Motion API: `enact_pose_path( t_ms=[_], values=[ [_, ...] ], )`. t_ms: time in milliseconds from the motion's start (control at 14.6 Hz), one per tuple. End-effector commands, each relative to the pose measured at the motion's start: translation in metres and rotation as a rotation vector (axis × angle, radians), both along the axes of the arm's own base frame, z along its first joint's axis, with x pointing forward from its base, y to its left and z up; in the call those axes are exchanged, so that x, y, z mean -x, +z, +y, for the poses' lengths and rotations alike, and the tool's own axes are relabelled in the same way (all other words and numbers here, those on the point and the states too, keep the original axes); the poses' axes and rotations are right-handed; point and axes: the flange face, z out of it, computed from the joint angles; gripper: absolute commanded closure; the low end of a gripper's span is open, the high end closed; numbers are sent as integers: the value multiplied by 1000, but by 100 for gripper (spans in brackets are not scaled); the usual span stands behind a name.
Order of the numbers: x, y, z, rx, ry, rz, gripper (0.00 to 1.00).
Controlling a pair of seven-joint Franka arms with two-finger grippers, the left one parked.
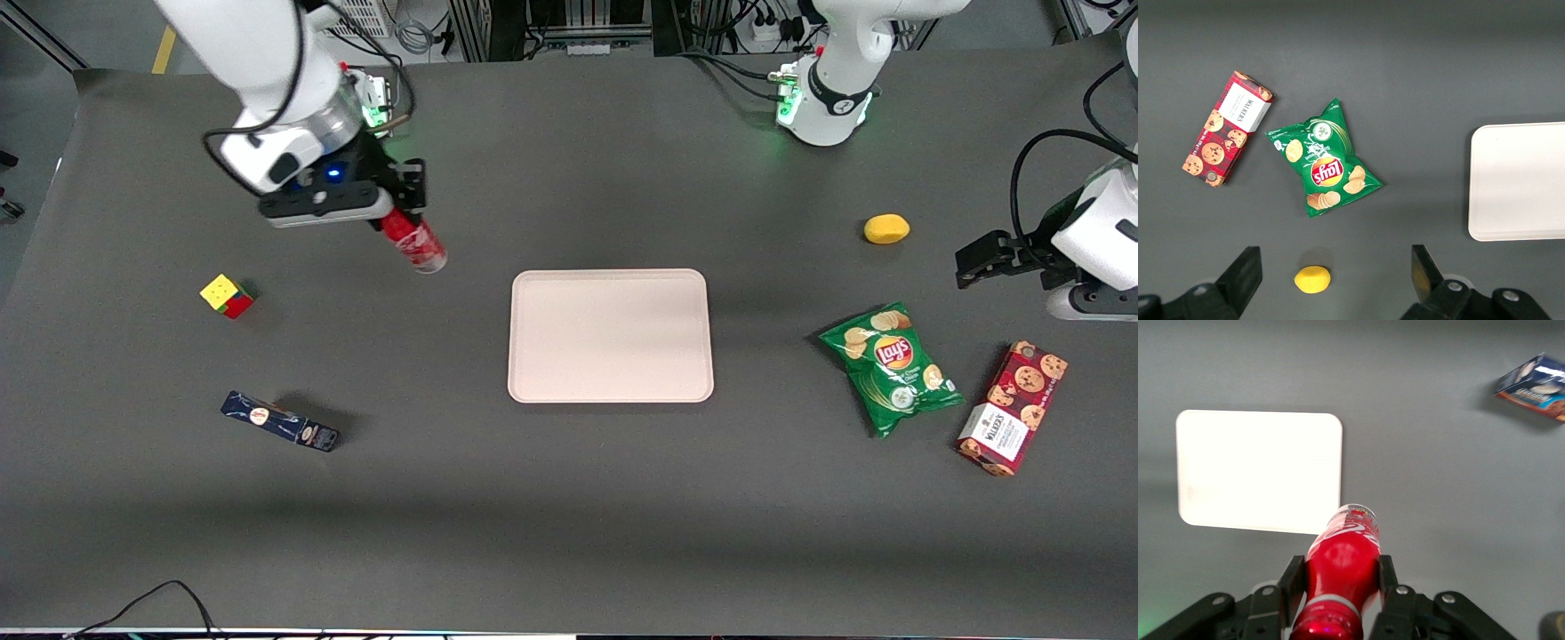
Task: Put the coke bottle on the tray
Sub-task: 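Lift the bottle and carry it over the white tray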
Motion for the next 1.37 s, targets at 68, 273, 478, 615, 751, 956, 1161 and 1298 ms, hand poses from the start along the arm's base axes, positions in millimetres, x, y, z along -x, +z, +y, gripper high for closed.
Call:
enact_pose_path(
  t_ms=[68,273,478,615,751,956,1161,1298],
  values=[
    [15,-17,78,-59,-93,3,100],
    [7,-76,116,-40,-107,-21,100],
    [0,-132,131,-20,-105,-15,100],
    [-5,-160,137,-20,-101,-11,100],
    [-10,-191,139,12,-88,-25,100],
    [-18,-231,139,56,-61,-30,100],
    [-21,-250,138,63,-59,-13,100],
    [-26,-266,134,75,-52,-5,100]
  ],
)
